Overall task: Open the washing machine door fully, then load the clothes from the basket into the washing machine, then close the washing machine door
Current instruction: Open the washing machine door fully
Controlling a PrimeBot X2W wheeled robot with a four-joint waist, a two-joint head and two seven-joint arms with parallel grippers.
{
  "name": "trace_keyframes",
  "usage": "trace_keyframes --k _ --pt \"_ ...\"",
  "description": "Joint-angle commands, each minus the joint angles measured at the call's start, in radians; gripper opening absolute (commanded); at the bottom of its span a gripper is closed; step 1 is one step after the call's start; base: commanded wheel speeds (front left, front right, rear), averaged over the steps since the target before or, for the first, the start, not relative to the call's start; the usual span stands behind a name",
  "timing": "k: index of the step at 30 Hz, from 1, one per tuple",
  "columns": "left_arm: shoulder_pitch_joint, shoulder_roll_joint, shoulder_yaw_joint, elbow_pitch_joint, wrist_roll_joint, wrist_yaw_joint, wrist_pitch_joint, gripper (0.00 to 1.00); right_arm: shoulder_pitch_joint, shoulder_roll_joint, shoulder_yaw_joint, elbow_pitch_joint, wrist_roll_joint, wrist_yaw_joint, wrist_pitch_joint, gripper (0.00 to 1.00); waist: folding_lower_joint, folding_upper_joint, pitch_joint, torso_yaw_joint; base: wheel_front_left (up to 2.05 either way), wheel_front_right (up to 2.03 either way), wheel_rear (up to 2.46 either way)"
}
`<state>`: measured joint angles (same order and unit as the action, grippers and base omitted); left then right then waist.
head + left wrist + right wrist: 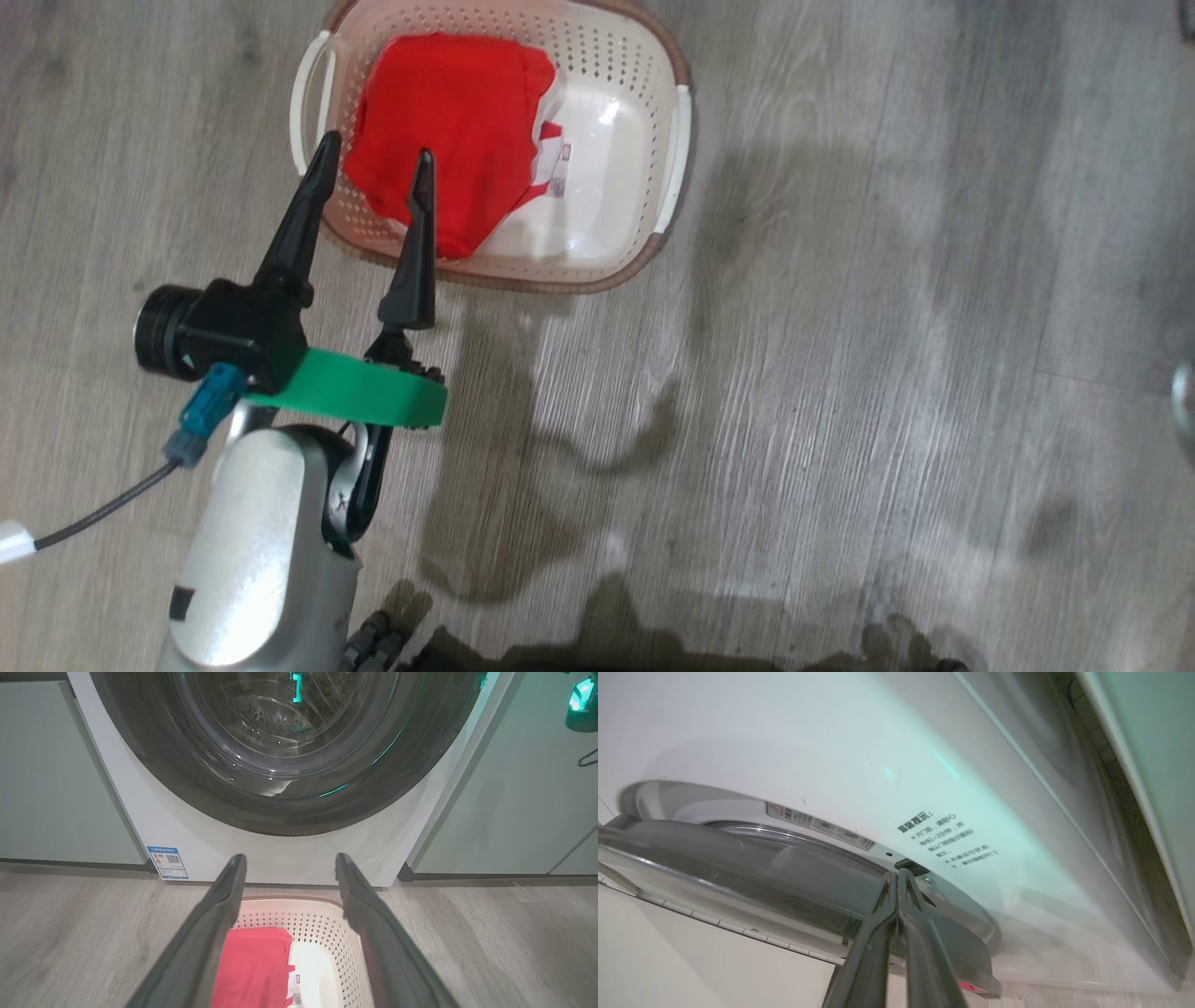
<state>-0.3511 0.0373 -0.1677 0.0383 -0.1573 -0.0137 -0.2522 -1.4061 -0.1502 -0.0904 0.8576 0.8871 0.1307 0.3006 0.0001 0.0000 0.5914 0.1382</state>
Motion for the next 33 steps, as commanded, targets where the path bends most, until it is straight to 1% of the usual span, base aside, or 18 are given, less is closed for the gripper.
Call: trace_keyframes --k 1,8,12,18,25,33 --pt "-0.007 0.013 0.020 -0.038 -0.006 0.006 -0.010 1.00 -0.069 0.016 0.003 -0.014 0.001 0.000 0.010 0.00 -0.0001 0.0000 0.012 0.008 0.00 0.00 0.00" --pt "-0.024 0.013 0.007 -0.051 -0.021 0.011 -0.010 1.00 -0.171 0.023 0.028 0.062 0.023 0.000 0.079 0.00 -0.0001 0.0000 0.043 0.020 0.00 0.00 0.00" --pt "-0.028 0.013 -0.003 -0.062 -0.025 0.012 -0.010 1.00 -0.201 0.029 0.030 0.086 0.041 0.000 0.094 0.00 -0.0001 0.0000 0.049 0.026 0.00 0.00 0.00" --pt "-0.034 0.013 -0.013 -0.063 -0.031 0.015 -0.010 1.00 -0.232 0.033 0.049 0.124 0.079 0.000 0.149 0.00 -0.0001 0.0000 0.055 0.036 0.00 0.00 0.00" --pt "-0.035 0.013 -0.018 -0.065 -0.038 0.017 -0.010 1.00 -0.207 0.027 0.059 0.137 0.131 0.000 0.219 0.00 -0.0001 0.0000 0.041 0.047 0.00 0.00 0.00" --pt "-0.018 0.013 -0.024 -0.049 -0.041 0.022 -0.010 1.00 -0.104 0.009 0.080 0.146 0.174 0.000 0.284 0.00 -0.0001 0.0000 -0.025 0.066 0.00 0.00 0.00"
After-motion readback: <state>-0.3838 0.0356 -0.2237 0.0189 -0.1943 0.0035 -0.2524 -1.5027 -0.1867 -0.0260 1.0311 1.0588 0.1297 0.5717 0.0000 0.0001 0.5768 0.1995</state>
